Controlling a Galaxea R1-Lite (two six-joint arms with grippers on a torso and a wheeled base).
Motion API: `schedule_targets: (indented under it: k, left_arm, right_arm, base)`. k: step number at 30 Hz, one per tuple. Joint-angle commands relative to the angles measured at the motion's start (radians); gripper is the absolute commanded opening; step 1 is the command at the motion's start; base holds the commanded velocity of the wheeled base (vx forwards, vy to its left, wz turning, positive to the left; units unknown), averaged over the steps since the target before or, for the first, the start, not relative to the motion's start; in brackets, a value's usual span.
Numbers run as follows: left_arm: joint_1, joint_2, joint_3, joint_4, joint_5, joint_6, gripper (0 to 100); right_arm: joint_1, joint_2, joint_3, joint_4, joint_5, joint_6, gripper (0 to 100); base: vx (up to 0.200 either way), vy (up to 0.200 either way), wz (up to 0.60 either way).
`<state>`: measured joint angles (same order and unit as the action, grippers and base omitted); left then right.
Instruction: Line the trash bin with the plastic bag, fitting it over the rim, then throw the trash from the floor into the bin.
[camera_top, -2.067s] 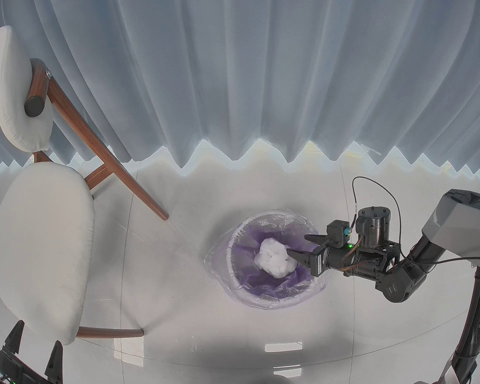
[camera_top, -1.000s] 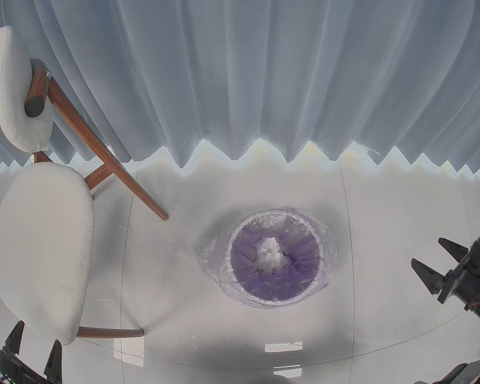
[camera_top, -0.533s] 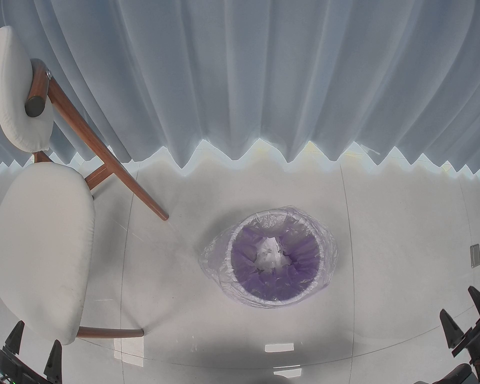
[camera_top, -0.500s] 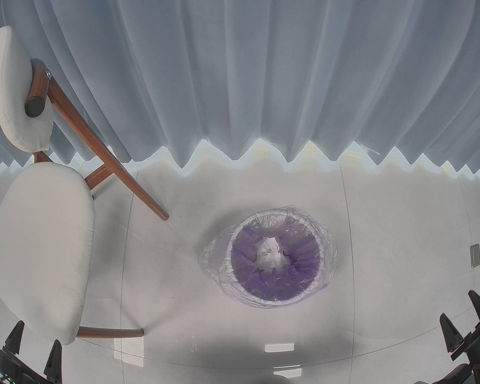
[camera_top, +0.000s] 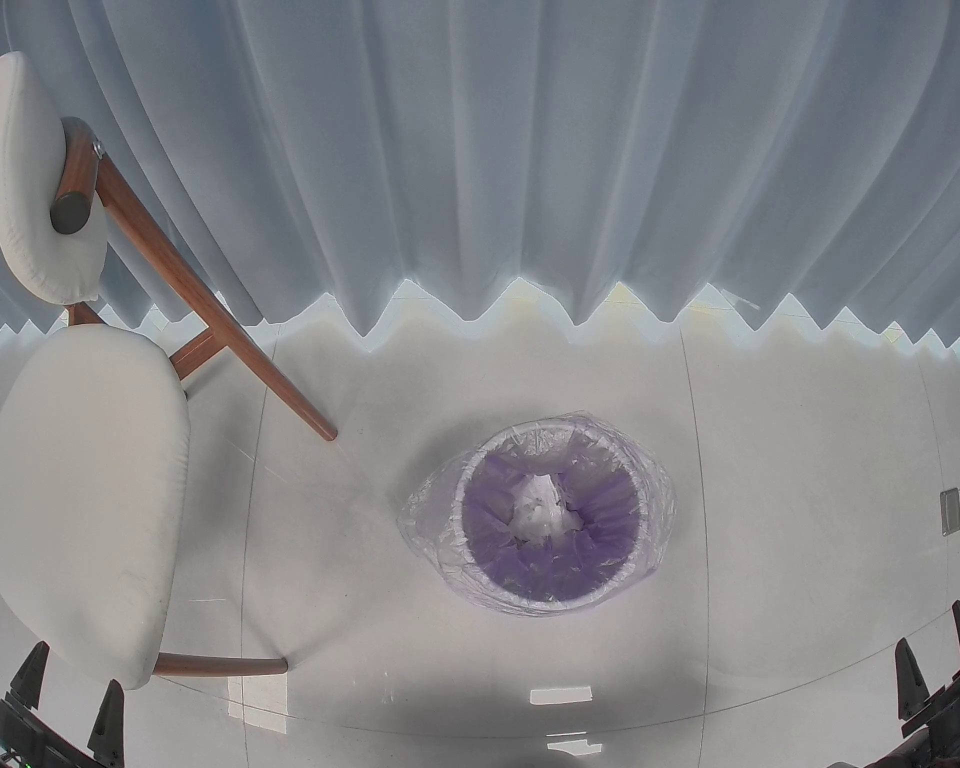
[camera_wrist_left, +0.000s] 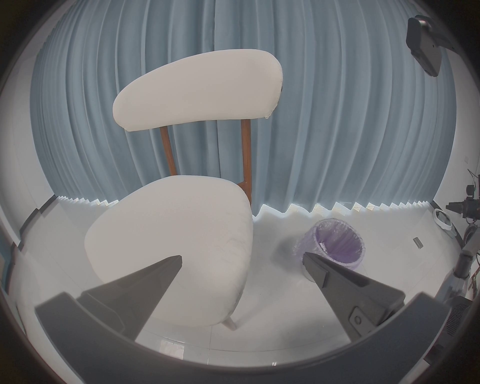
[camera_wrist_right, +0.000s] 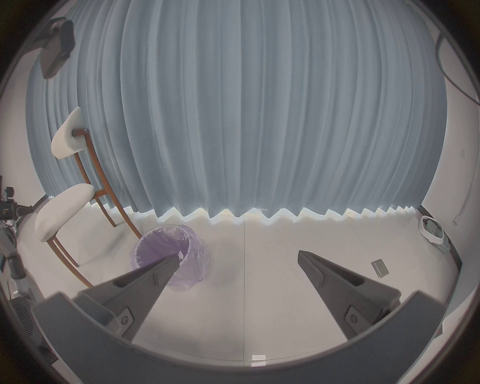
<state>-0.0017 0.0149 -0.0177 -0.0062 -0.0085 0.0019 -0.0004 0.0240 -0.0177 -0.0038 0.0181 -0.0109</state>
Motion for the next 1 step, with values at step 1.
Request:
schedule_targets:
  k: [1]
  left_arm:
    - [0.0,-0.015,0.018,0.0,0.001,0.0,100]
  right_arm:
    - [-0.001,-0.024,0.018,-0.001,0.006,-0.003,100]
  base:
    - [0.0,0.0,0.0]
